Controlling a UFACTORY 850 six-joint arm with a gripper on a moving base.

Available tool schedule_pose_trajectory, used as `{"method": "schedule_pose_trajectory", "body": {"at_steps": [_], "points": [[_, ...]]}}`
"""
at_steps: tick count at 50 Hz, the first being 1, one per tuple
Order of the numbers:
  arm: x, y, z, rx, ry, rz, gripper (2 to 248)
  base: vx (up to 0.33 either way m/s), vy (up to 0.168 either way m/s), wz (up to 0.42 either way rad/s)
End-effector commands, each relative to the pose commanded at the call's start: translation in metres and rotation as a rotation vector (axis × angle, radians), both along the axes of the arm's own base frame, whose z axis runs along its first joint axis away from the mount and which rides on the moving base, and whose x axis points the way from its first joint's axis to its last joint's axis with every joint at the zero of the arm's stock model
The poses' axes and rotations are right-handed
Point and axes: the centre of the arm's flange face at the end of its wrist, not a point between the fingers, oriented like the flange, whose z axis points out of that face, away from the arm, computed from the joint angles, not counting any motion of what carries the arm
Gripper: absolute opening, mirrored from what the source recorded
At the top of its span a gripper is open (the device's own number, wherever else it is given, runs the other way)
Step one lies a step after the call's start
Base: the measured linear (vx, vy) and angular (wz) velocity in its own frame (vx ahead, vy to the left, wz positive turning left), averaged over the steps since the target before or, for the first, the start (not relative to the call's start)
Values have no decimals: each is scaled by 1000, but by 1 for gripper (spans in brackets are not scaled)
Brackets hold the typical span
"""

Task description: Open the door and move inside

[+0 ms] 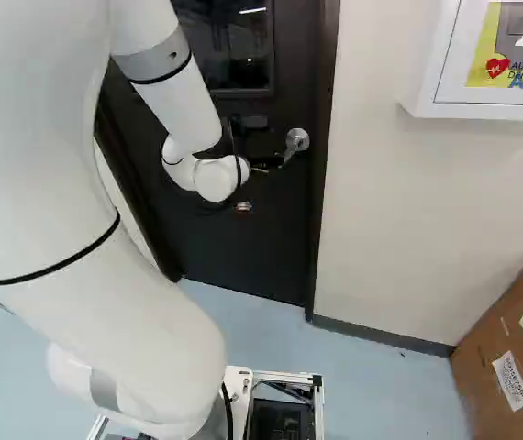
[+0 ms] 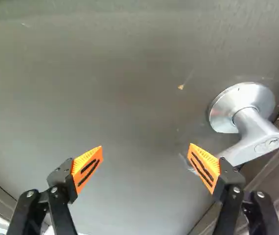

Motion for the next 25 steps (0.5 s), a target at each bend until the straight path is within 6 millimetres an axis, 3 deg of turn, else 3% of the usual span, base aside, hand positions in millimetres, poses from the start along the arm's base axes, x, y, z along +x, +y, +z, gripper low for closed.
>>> {"method": "schedule_pose_trajectory", "body": {"at_steps": [25], "points": [[3,-8,-25,5,56,-18,247,0,0,0]]}}
